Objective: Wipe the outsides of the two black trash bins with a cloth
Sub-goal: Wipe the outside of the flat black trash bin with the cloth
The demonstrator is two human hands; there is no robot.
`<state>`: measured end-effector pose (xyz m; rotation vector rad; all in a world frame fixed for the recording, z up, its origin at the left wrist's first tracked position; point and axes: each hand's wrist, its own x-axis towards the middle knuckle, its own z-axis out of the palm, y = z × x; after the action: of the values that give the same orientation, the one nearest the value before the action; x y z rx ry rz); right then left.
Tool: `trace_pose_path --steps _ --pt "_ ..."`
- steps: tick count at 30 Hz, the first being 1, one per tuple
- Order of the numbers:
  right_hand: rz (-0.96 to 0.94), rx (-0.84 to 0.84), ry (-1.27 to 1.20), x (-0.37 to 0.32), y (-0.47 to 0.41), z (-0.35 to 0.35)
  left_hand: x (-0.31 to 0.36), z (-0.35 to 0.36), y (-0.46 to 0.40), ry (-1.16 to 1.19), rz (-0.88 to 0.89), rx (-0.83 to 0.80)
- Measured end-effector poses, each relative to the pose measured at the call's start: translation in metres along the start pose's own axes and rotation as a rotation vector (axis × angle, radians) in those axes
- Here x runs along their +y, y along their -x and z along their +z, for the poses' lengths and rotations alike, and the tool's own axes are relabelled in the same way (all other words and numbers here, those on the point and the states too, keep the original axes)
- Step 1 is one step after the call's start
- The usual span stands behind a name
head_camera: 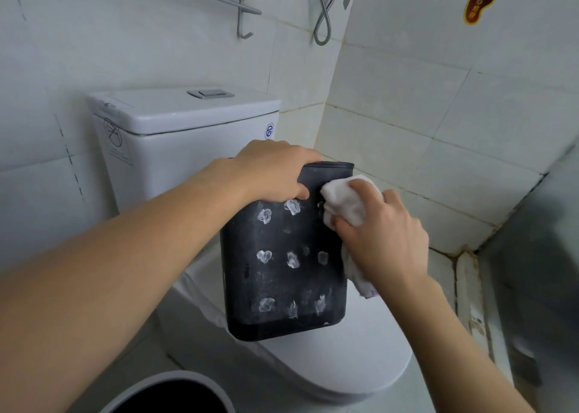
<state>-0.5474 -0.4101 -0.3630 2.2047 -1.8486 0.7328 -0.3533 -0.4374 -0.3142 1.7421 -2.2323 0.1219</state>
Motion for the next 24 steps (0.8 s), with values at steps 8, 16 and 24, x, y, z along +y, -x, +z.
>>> trace_pose_path --steps 8,16,24 --pt "0.038 0.0 -0.036 0.009 -0.006 0.001 -0.001 -0.001 0.002 0.007 0.014 -0.013" --pt "-0.047 0.041 0.062 -0.013 0.003 -0.001 0.002 -0.002 0.004 0.011 0.02 0.0" --pt "0.079 0.007 -0.051 0.004 -0.008 -0.005 -0.001 -0.005 0.004 0.034 0.048 -0.058"
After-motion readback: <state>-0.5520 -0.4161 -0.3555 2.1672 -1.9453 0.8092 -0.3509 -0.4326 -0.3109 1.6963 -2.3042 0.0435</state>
